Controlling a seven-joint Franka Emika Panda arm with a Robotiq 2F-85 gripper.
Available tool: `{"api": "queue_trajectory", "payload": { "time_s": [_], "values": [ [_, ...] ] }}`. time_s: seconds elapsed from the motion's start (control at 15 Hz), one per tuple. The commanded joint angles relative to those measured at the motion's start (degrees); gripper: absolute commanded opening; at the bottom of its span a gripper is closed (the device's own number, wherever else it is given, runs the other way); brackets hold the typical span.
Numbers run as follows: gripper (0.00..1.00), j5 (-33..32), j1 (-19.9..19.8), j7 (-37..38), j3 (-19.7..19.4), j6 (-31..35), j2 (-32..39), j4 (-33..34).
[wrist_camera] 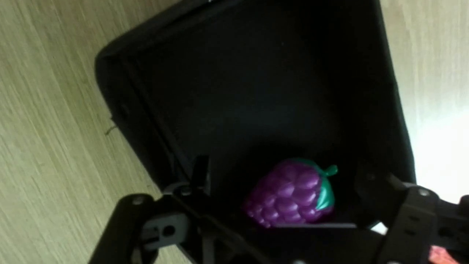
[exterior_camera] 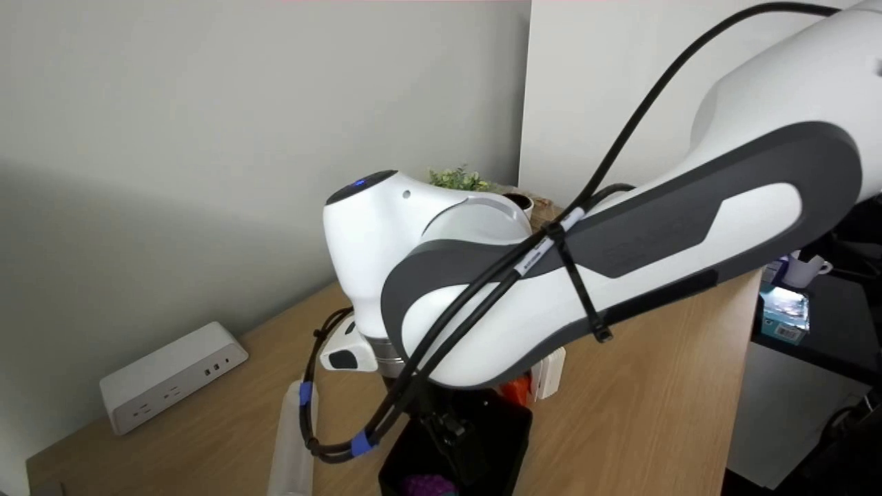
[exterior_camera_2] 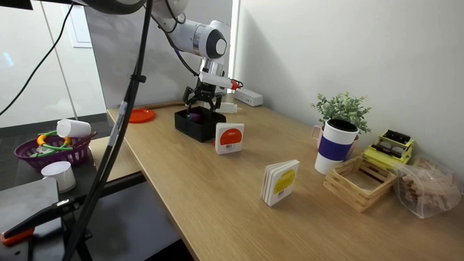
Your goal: Remove the things from the black box and put them on the table
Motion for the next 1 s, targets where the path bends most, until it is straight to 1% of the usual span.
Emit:
{"api": "queue_trajectory", "payload": {
  "time_s": [0.0, 0.33, 0.93],
  "values": [
    [1.00, 1.6, -1.1, -4.9, 2.2, 0.4, 2.1, 2.5],
    [1.00, 3.0, -1.2, -8.9, 3.2, -0.9, 3.5, 4.4],
    [1.00, 4.5, -1.1, -10.8, 3.4, -1.7, 5.1, 6.5]
  ]
}}
